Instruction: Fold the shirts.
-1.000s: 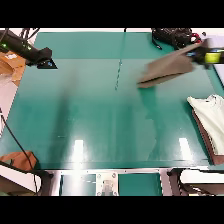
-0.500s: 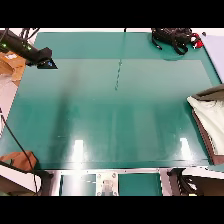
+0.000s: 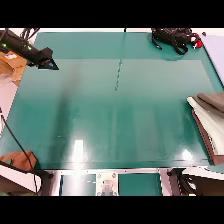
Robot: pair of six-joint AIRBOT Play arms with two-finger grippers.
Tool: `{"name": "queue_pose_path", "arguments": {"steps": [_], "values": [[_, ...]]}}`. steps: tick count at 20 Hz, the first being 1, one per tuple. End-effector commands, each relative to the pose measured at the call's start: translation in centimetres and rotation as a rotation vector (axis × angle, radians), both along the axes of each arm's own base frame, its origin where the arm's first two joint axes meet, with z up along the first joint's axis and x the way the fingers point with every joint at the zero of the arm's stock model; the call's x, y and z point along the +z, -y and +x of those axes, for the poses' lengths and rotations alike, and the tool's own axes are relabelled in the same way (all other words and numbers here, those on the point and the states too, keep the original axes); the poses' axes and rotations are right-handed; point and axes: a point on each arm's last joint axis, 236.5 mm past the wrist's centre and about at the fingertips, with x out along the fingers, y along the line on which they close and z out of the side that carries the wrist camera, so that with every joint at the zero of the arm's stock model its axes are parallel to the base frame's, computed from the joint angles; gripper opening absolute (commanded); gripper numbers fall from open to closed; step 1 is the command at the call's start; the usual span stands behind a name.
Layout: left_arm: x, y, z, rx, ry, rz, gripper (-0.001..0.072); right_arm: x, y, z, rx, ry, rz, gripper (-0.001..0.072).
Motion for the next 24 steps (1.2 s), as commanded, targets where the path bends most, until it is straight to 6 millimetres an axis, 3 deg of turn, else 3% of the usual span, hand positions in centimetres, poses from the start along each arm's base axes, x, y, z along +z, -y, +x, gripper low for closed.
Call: {"name": "queue_pose_path", "arguments": {"steps": [1,2,3,4,5,6,8,9,10,11,12,14,17,18,20,22,24], "values": [[0.2,0.4,-0.2,-0.009,-0.005,-0.017,0.0032,-3.7,-0.2,-7.3,-0.086,-0.324,0.031,0.0016],[0.2,0.4,-0.3,-0.011,-0.009,-0.017,0.0032,-5.1,-0.1,-8.1,-0.087,-0.359,0.031,0.0018],[0.2,0.4,-0.3,-0.011,-0.01,-0.017,0.0032,-6.6,-0.1,-8.5,-0.084,-0.377,0.034,0.012],[0.2,0.4,-0.3,-0.011,-0.01,-0.017,0.0032,-8.3,-0.4,-8.8,-0.077,-0.39,0.046,0.0427],[0.2,0.4,-0.3,-0.011,-0.008,-0.017,0.0032,-9.6,-0.9,-9.0,-0.071,-0.398,0.062,0.0635],[0.2,0.4,-0.2,-0.01,-0.005,-0.018,0.0032,-10.6,-1.1,-8.8,-0.063,-0.396,0.073,0.0637],[0.4,0.5,0.0,-0.008,0.007,-0.023,0.0032,-11.0,-1.2,-6.7,-0.039,-0.35,0.074,0.0633],[0.7,0.9,0.1,-0.01,0.014,-0.041,0.0031,-10.6,-1.1,-4.7,-0.015,-0.3,0.055,0.0625],[1.3,1.3,0.0,-0.016,0.025,-0.063,0.0031,-9.9,-1.1,-2.3,0.017,-0.241,0.032,0.0487],[2.0,1.4,-0.1,-0.017,0.039,-0.067,0.0031,-8.8,-1.6,0.5,0.078,-0.172,0.01,0.0107],[3.0,1.4,-0.3,-0.012,0.065,-0.065,0.003,-7.7,-2.4,3.1,0.137,-0.113,-0.011,0.0031],[4.9,0.9,-0.9,0.0,0.112,-0.033,0.003,-5.4,-5.1,8.3,0.275,0.002,-0.041,0.0015],[6.2,0.1,-4.1,0.027,0.102,0.016,0.003,-3.5,-13.1,14.0,0.5,0.175,-0.031,0.0014],[5.8,-0.1,-5.6,0.033,0.079,0.03,0.003,-3.5,-16.0,14.6,0.567,0.211,-0.029,0.0014],[4.6,0.0,-9.3,0.05,0.035,0.036,0.003,-4.9,-21.6,14.1,0.688,0.237,-0.028,0.0014],[2.2,0.4,-13.5,0.073,-0.007,0.028,0.003,-7.8,-26.4,11.5,0.775,0.22,-0.001,0.0014],[-0.8,0.7,-17.6,0.093,-0.055,0.024,0.003,-10.6,-29.7,9.0,0.842,0.201,0.019,0.0015]]}}
